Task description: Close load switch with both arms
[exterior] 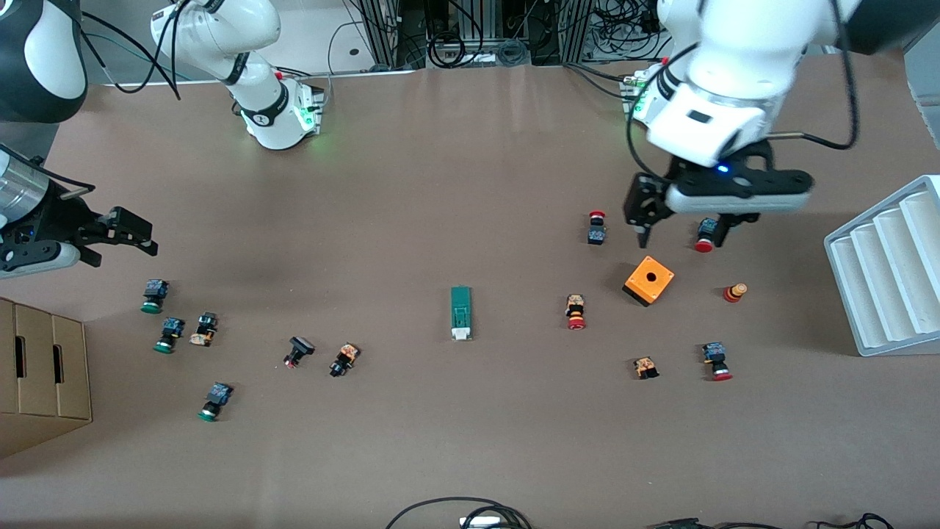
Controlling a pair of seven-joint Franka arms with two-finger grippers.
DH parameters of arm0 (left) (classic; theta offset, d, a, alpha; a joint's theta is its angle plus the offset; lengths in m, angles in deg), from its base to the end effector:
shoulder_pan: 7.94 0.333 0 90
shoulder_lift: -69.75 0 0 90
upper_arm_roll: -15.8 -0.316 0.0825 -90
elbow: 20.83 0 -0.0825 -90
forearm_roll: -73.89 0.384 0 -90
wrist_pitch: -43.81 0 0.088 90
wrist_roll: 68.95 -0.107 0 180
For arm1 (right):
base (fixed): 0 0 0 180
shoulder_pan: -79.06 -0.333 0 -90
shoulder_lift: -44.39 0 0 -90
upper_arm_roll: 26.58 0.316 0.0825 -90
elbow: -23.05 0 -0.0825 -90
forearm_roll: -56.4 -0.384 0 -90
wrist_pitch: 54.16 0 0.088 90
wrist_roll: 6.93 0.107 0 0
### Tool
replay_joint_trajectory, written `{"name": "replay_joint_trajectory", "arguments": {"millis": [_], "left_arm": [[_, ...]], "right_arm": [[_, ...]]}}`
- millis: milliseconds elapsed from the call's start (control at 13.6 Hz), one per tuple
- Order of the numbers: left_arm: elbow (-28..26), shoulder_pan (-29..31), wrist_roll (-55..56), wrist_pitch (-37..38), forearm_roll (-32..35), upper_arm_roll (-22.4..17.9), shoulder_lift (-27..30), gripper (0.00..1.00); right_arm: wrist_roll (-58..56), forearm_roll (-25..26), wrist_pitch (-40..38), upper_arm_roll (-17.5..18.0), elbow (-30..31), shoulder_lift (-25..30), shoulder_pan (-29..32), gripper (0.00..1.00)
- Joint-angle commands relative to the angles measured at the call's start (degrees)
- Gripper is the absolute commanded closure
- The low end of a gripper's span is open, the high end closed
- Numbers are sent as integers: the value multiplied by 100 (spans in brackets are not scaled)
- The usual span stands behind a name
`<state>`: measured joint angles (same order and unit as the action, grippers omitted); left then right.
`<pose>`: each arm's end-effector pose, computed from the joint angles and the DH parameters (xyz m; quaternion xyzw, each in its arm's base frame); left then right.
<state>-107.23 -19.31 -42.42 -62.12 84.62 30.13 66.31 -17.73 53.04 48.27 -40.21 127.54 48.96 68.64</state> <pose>0.5480 -0.2419 0.6509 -0.9864 0.0043 -0.1636 0.0149 0.5419 -0.0293 0.5656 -0.9972 -0.0606 -0.0252 0.0353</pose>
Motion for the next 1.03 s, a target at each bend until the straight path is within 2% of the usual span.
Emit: {"name": "replay_joint_trajectory", "arguments": {"millis": [0,221,368,589,737,958], "left_arm": [[-298,371,-200,64,-212,43,282,0],[-378,898,-971,352,-493,-26,449,0],[-378,979,-1263,633,-667,-385,555,0],[-369,970,-1369,1300,-1178,-1159,765,0],[-369,988,-1789,1706,-1179,-1344,915,0],[-378,997,-2274,1795,-1196,-1757,986,0]], "right_arm": [[-45,125,31,-44,63,88,-65,0],[-45,125,31,-44,63,88,-65,0],[-45,125,31,-44,63,88,-65,0],[-45,125,31,-44,63,88,-65,0],[-45,125,31,-44,63,88,-65,0],[-45,125,31,-44,63,88,-65,0]]}}
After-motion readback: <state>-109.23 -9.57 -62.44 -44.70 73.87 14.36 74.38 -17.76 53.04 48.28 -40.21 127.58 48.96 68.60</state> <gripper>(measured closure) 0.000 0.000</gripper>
